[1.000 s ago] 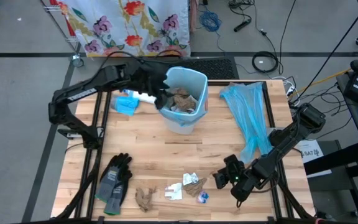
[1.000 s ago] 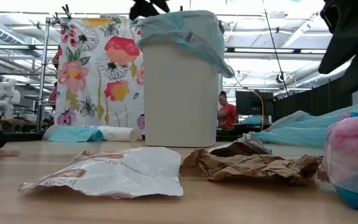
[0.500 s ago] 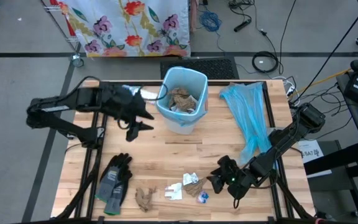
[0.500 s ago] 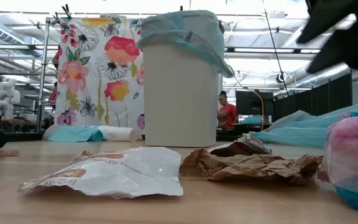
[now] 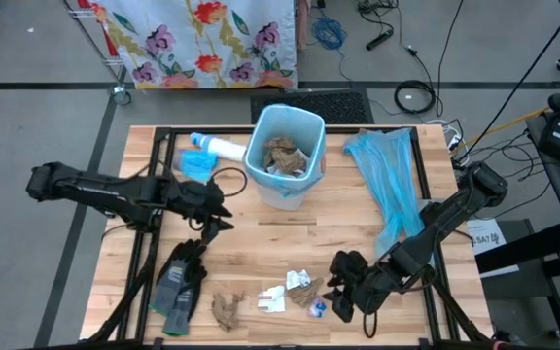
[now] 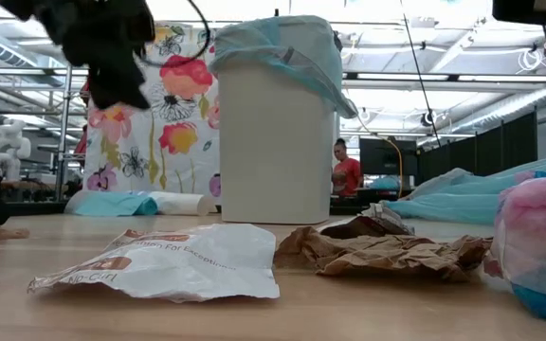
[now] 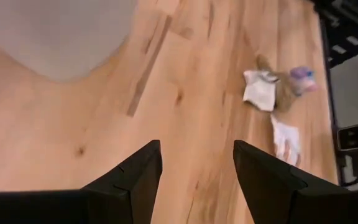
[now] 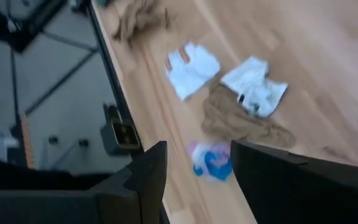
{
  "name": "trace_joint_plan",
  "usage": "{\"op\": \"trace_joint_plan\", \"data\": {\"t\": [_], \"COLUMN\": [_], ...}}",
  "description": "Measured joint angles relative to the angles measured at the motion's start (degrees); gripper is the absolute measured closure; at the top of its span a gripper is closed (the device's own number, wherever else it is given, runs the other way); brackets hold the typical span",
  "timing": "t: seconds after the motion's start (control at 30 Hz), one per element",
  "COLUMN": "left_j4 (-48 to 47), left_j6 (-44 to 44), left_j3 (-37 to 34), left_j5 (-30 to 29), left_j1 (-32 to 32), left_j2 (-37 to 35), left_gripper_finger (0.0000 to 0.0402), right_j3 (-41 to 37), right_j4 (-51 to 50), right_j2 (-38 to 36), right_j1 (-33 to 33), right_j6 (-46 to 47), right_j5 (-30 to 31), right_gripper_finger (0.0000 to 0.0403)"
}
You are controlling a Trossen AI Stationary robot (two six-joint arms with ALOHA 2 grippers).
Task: Place trash/remove bag and relplace
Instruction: Put the pink trashbag into the trash bin
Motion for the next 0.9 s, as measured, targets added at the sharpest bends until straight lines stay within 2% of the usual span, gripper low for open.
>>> {"op": "trace_joint_plan", "data": {"t": [0.2,0.33,0.47,0.7,0.8,0.9], "left_j4": [2.31,2.35,2.31,2.20,2.14,2.08], "left_j6": [-5.45,-6.74,-6.45,-6.72,-8.00,-8.08], "left_j3": [-3.68,-3.78,-3.80,-3.80,-3.80,-3.80], "left_j5": [-1.34,-1.27,-0.54,-0.35,-0.19,-0.89], "left_j1": [-0.13,-0.13,-0.13,-0.13,-0.13,-0.13], "left_j2": [1.06,1.42,1.52,1.52,1.52,1.52], "left_gripper_finger": [0.0201,0.0201,0.0201,0.0201,0.0201,0.0201], "right_j3": [6.21,11.85,15.46,16.97,17.01,17.10], "right_j4": [-4.54,-10.07,-10.39,-9.05,-8.95,-7.23], "right_j2": [9.50,16.19,21.27,26.72,28.92,30.38], "right_j1": [-0.01,0.01,-0.13,-0.32,-0.54,-0.90], "right_j6": [-5.00,-8.47,-11.52,-13.09,-13.07,-12.55], "right_j5": [-6.67,-8.28,-9.20,-9.69,-9.50,-9.32], "right_gripper_finger": [0.0234,0.0234,0.0234,0.0235,0.0250,0.0283]}}
